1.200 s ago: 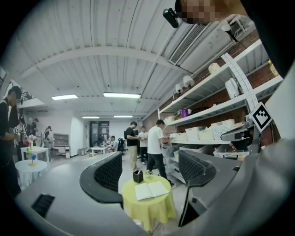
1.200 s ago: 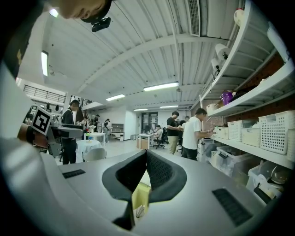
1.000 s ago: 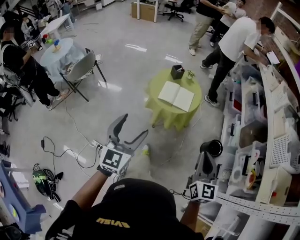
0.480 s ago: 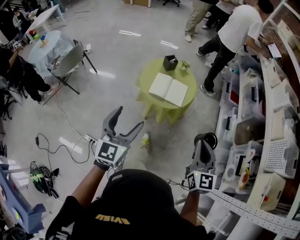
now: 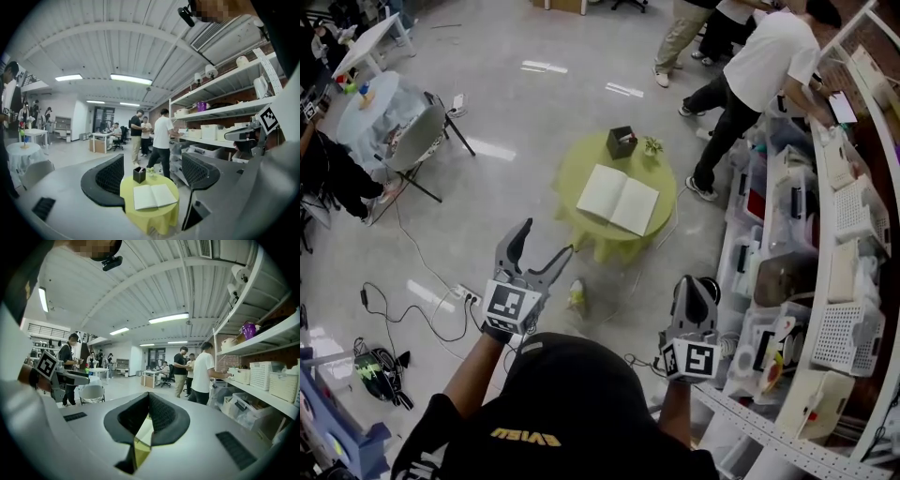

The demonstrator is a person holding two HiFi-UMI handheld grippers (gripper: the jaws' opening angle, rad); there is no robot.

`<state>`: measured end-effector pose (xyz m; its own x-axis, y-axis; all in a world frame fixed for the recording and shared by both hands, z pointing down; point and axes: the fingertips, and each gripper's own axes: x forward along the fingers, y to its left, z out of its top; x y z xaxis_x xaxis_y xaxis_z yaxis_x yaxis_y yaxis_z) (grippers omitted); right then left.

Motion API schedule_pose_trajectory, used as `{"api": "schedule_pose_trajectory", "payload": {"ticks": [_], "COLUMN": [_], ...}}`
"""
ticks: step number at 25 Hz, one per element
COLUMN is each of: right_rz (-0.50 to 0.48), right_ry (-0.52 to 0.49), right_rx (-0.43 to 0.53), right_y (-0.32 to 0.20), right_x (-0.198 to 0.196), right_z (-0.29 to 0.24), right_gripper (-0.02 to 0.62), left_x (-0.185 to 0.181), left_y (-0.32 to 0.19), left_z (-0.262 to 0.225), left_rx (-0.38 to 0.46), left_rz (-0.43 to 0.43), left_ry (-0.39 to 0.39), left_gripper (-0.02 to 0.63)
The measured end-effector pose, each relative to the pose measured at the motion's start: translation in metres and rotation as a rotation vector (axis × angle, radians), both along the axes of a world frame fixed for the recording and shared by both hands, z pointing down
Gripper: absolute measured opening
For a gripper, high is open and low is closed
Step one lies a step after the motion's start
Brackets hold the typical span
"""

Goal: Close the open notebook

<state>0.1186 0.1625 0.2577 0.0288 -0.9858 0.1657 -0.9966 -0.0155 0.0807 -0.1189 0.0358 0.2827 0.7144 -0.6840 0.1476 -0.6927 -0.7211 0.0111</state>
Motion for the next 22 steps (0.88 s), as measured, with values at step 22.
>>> {"api": "schedule_pose_trajectory", "payload": {"ticks": [22], "right_rz": [-0.042], "right_ry": [0.023], "right_rx": [-0.15], "right_y": [-0.138], "right_x": [0.0], "right_z": [0.05], "right_gripper": [0.002], "left_x": [0.04], "left_y": [-0.112], "left_z": [0.085], "left_rx": [-0.173], "left_rz": [0.064], "left_ry": [0.078], "left_gripper": [0.396]}}
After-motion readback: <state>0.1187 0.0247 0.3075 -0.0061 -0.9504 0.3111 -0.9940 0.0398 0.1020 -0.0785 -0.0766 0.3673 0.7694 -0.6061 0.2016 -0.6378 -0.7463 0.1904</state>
